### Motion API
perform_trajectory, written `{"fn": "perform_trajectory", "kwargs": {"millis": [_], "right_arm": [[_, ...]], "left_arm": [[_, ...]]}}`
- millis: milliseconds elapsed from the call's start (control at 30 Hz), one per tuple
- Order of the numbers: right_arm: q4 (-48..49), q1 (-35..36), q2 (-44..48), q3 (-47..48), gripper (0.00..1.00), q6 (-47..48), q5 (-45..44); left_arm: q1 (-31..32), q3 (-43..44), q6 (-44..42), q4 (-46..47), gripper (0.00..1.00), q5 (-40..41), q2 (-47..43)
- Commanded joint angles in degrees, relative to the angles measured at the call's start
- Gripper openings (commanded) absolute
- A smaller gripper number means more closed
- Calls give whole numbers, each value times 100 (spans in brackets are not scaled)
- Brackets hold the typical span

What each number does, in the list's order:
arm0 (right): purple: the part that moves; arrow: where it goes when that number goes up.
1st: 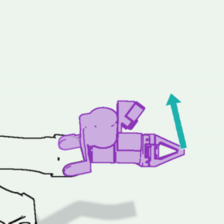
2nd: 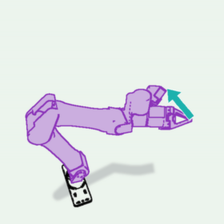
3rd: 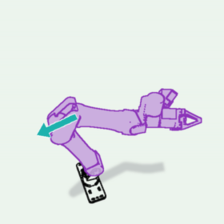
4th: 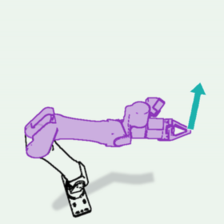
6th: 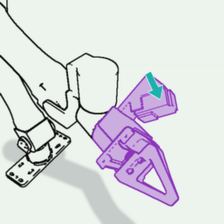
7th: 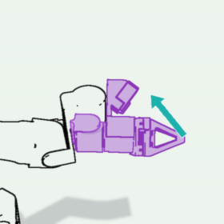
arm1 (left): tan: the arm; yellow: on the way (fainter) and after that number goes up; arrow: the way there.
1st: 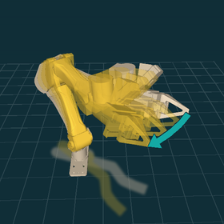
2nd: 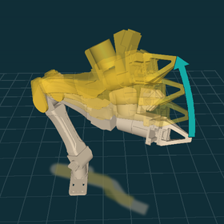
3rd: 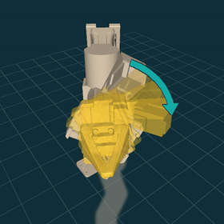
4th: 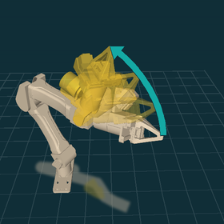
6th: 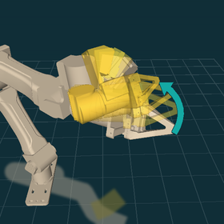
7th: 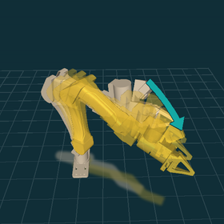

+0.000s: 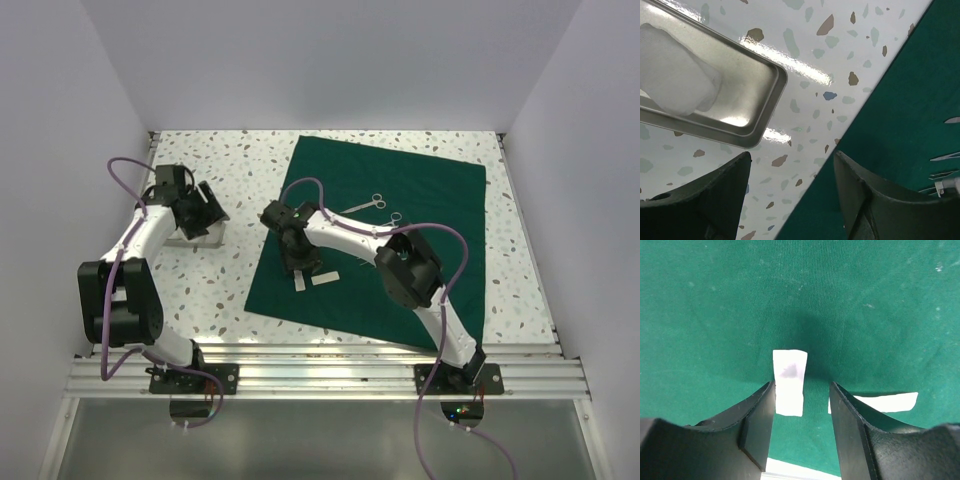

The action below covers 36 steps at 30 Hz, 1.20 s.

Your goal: Prepare the surgical pack

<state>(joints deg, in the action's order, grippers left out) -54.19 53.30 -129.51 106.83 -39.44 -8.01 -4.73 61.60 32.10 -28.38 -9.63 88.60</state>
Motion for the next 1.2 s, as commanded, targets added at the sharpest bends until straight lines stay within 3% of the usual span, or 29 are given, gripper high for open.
{"fn": "perform_trajectory", "kwargs": {"millis": [0, 600, 1167], "right_arm": [[-39, 49, -118, 190, 50, -160, -60], [-293, 260, -478, 646, 42, -160, -201], [-373, 260, -426, 673, 25, -204, -333]], "left_arm": [[34, -61, -28, 52, 71, -57, -167], [34, -175, -81, 61, 71, -92, -264], [34, -263, -160, 122, 70, -241, -273]]}}
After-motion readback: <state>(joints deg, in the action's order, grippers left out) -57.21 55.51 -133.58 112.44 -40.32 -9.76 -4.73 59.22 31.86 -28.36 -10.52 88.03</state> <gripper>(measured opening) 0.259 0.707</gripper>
